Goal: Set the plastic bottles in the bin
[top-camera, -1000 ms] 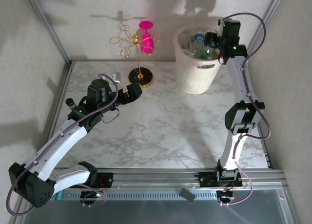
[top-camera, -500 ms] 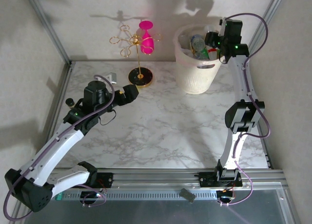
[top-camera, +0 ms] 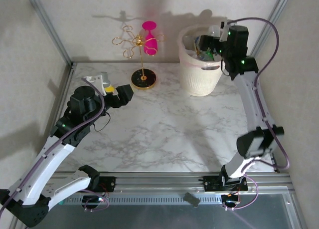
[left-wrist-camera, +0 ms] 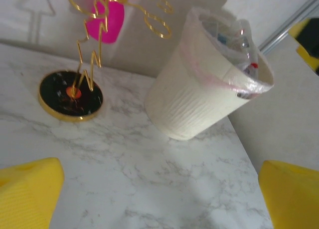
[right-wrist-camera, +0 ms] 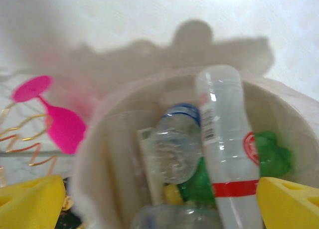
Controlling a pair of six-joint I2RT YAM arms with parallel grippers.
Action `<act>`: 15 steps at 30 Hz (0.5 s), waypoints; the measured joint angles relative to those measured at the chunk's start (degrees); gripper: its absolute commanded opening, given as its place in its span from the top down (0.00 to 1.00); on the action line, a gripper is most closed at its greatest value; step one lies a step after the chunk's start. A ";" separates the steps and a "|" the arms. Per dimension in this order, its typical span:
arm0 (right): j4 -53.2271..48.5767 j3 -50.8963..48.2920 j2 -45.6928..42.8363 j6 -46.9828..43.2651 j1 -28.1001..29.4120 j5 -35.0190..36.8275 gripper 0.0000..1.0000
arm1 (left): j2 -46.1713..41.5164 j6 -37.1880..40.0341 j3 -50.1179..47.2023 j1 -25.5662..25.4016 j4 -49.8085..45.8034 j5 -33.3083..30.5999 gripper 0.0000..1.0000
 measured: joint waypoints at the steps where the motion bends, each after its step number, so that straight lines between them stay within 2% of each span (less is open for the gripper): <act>1: 2.27 -4.66 -3.85 -0.94 2.19 1.11 0.01 | -1.07 0.46 0.00 0.00 0.04 -1.07 0.00; 5: 12.59 -25.09 -19.91 -3.41 10.08 1.49 0.01 | -7.30 2.16 -1.05 0.00 1.88 -7.45 0.00; 8: 20.70 -39.69 -31.21 -3.65 10.08 0.39 0.01 | -13.11 4.22 -5.88 0.00 6.64 -12.81 0.00; 10: 25.51 -48.59 -37.42 -4.24 9.64 0.15 0.01 | -17.68 8.09 -12.63 0.00 12.92 -14.97 0.00; 15: 31.98 -60.76 -42.84 -8.02 9.64 1.18 0.01 | -20.50 19.45 -29.55 0.02 24.04 -14.82 0.00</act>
